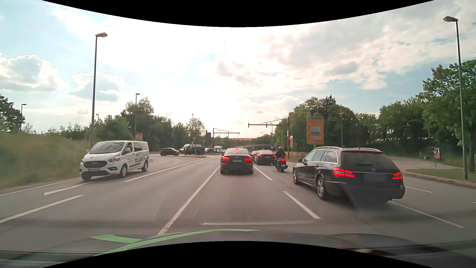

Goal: Follow the waypoints while adhering to traffic rules and regulations

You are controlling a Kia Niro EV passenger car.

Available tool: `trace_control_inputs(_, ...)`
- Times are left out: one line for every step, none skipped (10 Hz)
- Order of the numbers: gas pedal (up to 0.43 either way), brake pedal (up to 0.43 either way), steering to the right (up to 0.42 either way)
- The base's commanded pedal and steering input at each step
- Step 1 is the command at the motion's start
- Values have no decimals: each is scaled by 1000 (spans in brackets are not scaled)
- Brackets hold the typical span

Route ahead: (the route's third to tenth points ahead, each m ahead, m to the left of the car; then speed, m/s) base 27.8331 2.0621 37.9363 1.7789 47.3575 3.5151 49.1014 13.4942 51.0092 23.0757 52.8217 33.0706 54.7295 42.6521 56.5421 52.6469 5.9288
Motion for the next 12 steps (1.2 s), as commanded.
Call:
trace_control_inputs(0,287,-4)
trace_control_inputs(0,280,-2)
trace_control_inputs(0,280,1)
trace_control_inputs(0,280,3)
trace_control_inputs(0,287,3)
trace_control_inputs(0,287,4)
trace_control_inputs(0,287,4)
trace_control_inputs(0,287,4)
trace_control_inputs(0,293,4)
trace_control_inputs(0,293,4)
trace_control_inputs(0,299,4)
trace_control_inputs(0,305,2)
